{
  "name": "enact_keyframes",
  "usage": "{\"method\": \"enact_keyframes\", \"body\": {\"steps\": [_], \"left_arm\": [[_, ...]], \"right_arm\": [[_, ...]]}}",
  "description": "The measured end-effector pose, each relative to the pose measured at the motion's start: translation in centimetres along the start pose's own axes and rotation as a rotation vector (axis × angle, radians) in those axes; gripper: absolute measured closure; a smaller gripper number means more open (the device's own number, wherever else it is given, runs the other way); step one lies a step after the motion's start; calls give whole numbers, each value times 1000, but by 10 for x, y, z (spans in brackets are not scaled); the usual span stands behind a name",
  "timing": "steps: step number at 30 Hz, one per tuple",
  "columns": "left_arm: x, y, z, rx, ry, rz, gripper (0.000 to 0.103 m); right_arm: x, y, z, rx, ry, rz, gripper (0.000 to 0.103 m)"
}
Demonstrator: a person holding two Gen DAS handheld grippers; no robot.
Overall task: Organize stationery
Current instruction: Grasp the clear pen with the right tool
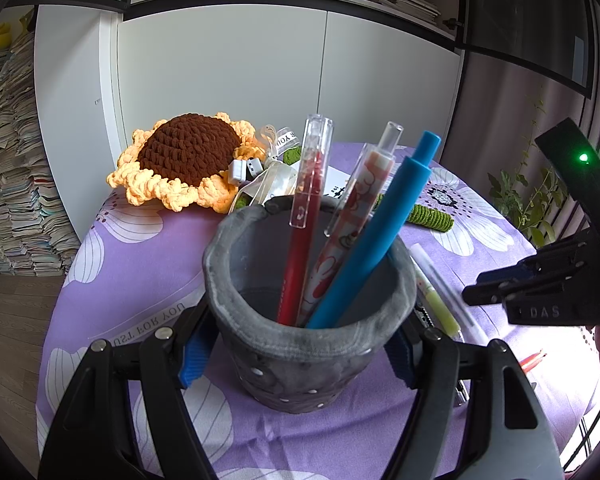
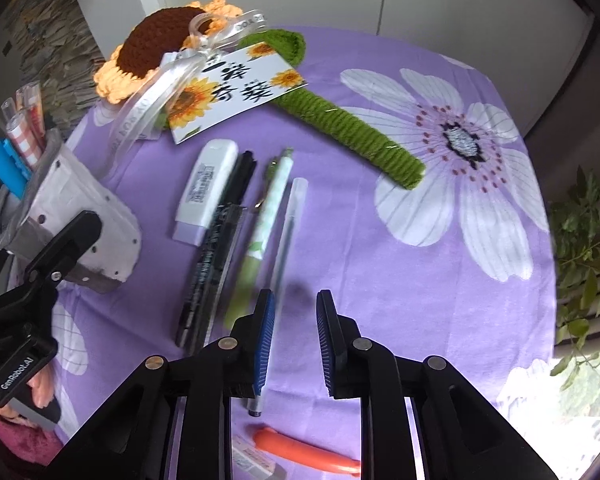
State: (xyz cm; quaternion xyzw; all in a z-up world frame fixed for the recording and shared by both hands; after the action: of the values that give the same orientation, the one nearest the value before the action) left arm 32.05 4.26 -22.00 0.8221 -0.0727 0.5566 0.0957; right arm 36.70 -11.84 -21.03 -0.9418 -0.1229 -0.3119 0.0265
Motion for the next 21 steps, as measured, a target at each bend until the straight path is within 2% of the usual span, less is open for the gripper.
{"method": "enact_keyframes", "body": {"steps": [2, 7, 14, 21], "left_arm": [[0, -1, 1, 1, 1, 1, 32], [0, -1, 1, 1, 0, 0, 31], [0, -1, 0, 0, 0, -1, 31], [1, -1, 1, 0, 0, 0, 31]], "right_arm": [[1, 10, 1, -34, -6, 15, 84], [7, 25, -4, 15, 15, 102, 84], [32, 11, 14, 63, 10, 108, 84], [38, 10, 45, 51, -42, 110, 83]]}}
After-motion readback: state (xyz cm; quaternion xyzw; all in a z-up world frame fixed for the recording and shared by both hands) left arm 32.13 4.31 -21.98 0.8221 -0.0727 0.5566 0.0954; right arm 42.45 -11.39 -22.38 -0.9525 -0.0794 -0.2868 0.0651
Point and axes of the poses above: each gripper's, at about its wrist camera, not at the fingertips, and z roughly the way its jaws point, y to its right, x to its top, the point moved 3 cm from there along z, roughly the way its jaws point, and after that the axes turned 14 degrees about y, right-handed, at the moved point
